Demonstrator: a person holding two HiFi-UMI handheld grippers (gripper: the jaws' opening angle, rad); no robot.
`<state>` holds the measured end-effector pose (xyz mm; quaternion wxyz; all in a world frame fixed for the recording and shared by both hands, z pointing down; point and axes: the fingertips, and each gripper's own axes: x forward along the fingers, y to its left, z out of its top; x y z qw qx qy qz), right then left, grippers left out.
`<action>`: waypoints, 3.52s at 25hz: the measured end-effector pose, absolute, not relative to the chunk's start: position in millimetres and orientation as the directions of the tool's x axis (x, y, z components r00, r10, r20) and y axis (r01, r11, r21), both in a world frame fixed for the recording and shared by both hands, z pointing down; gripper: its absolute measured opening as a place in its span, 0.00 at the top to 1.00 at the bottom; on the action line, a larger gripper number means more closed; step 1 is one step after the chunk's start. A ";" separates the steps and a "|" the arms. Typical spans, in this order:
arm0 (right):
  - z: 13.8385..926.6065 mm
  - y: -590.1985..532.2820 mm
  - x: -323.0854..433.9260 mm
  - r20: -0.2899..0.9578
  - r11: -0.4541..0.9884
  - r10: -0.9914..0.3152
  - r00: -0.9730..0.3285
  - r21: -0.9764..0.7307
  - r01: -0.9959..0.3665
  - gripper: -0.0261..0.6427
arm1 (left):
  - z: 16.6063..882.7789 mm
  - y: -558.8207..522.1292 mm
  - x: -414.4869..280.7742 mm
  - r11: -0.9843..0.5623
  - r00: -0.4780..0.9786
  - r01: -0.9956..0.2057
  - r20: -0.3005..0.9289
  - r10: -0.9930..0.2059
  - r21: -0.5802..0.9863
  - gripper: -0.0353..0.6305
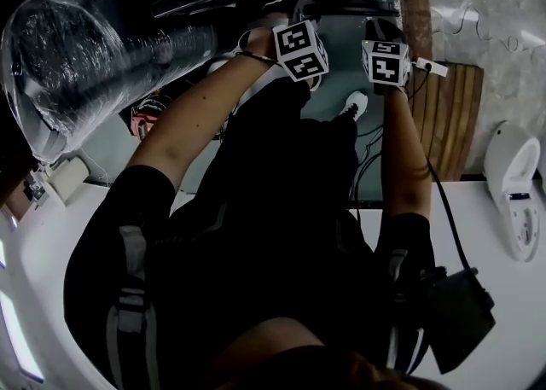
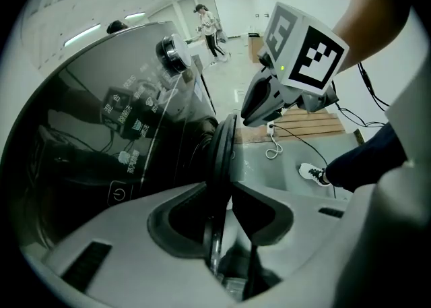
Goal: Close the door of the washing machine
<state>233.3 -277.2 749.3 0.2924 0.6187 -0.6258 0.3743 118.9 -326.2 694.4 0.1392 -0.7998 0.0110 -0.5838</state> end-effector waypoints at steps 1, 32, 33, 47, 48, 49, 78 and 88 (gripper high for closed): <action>749.2 -281.2 235.6 0.826 -0.061 -0.561 -0.055 -0.108 -0.992 0.84 | 694.4 -327.8 119.4 -0.961 0.318 0.142 0.930 -0.184 -0.239 0.77; 754.5 -319.7 242.7 0.779 -0.187 -0.613 -0.134 -0.308 -0.933 0.92 | 678.6 -346.9 119.9 -0.975 0.411 -0.059 0.885 -0.220 -0.215 0.84; 754.1 -319.9 243.2 0.777 -0.188 -0.615 -0.136 -0.312 -0.931 0.92 | 678.3 -347.1 120.5 -0.975 0.408 -0.063 0.886 -0.219 -0.212 0.84; 747.9 -329.0 250.6 0.746 -0.088 -0.650 -0.148 -0.267 -0.960 0.95 | 671.1 -354.7 116.7 -0.966 0.435 -0.153 0.864 -0.254 -0.207 0.85; 739.7 -328.3 252.1 0.734 -0.086 -0.664 -0.144 -0.266 -0.960 0.95 | 667.8 -353.4 114.9 -0.965 0.439 -0.169 0.861 -0.256 -0.201 0.85; 729.2 -327.0 253.3 0.718 -0.083 -0.682 -0.141 -0.267 -0.960 0.95 | 664.1 -351.4 113.1 -0.964 0.444 -0.180 0.859 -0.256 -0.195 0.85; 368.5 -141.1 244.7 0.380 0.201 -0.890 -0.252 -0.169 -0.965 0.95 | 380.8 -204.2 62.2 -0.733 0.618 -0.675 0.477 -0.625 -0.085 0.91; 280.6 -105.9 221.7 0.266 0.266 -0.915 -0.302 -0.164 -0.950 0.95 | 288.3 -170.3 6.9 -0.680 0.625 -0.729 0.335 -0.705 -0.071 0.94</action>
